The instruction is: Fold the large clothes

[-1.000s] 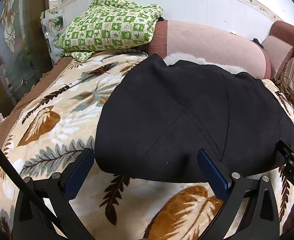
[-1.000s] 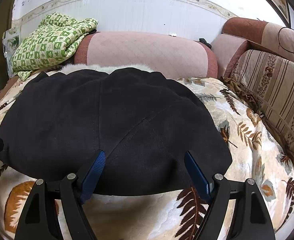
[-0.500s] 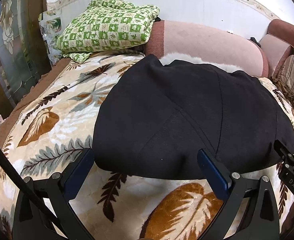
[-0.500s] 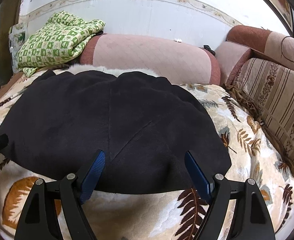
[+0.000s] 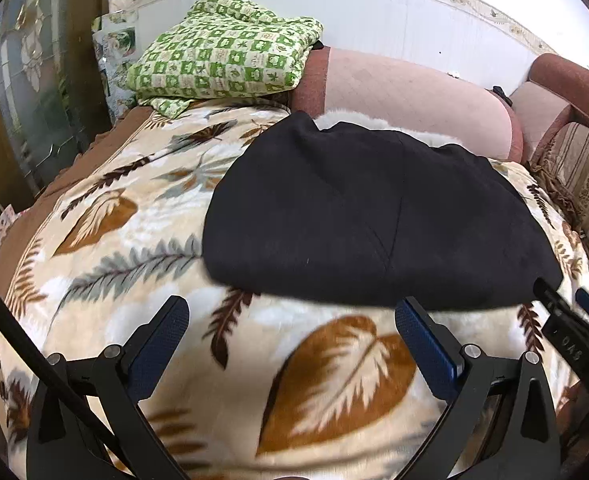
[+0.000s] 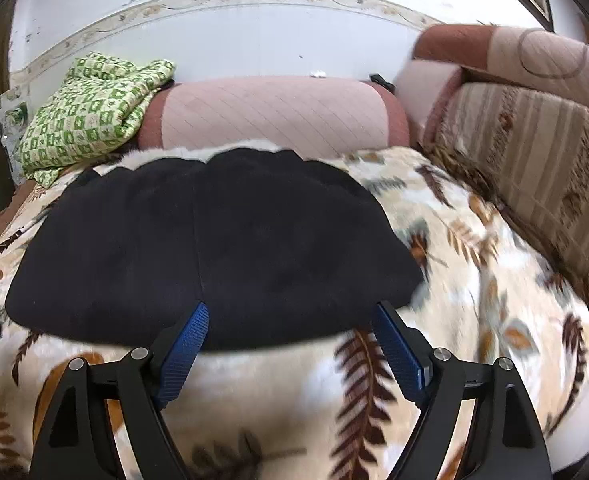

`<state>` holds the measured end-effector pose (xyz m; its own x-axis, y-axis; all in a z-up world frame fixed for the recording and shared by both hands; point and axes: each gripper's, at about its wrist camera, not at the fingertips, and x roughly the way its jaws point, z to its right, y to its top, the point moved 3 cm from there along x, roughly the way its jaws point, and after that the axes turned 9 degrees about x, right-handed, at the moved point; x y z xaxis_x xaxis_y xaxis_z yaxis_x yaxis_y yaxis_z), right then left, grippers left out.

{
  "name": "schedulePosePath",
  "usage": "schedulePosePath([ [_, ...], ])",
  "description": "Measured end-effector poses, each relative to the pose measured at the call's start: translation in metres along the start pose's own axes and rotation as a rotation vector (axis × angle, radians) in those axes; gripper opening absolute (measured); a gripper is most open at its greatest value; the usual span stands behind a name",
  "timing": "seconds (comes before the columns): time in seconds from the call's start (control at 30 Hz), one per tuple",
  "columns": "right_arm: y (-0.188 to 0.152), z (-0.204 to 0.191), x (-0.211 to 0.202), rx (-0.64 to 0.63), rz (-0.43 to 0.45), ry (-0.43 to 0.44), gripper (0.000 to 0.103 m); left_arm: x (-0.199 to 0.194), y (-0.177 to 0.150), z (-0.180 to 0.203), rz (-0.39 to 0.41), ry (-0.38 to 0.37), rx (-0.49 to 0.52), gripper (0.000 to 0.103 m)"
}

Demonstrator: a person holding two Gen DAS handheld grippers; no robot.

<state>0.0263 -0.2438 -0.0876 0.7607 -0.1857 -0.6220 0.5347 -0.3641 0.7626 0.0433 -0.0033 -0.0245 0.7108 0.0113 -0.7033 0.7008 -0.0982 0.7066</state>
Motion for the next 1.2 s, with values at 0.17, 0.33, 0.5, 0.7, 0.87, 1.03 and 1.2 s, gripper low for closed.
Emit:
schedulePosePath([
  [0.17,-0.023,0.019,-0.012,0.054,-0.04,-0.019,0.087,-0.026,-0.016,-0.003,0.012,-0.001,-0.006,0.103],
  [0.33,-0.038,0.029,-0.03,0.088,-0.039,-0.029,0.087,-0.044,-0.028,-0.001,0.024,0.002,0.007,0.103],
  [0.5,-0.046,0.024,-0.046,0.075,-0.015,-0.025,0.087,-0.056,-0.037,0.002,0.026,-0.001,0.019,0.103],
  [0.7,-0.053,0.02,-0.067,0.046,0.015,-0.017,0.087,-0.075,-0.045,0.003,0.048,-0.003,0.023,0.103],
  [0.87,-0.057,0.025,-0.084,0.037,0.041,-0.021,0.088,-0.091,-0.048,0.005,0.074,-0.001,0.027,0.103],
  [1.03,-0.06,0.03,-0.102,0.028,0.071,-0.032,0.088,-0.106,-0.051,0.01,0.099,0.002,0.044,0.103],
  [1.2,-0.06,0.034,-0.123,0.026,0.105,-0.034,0.088,-0.123,-0.055,0.019,0.128,-0.007,0.067,0.103],
])
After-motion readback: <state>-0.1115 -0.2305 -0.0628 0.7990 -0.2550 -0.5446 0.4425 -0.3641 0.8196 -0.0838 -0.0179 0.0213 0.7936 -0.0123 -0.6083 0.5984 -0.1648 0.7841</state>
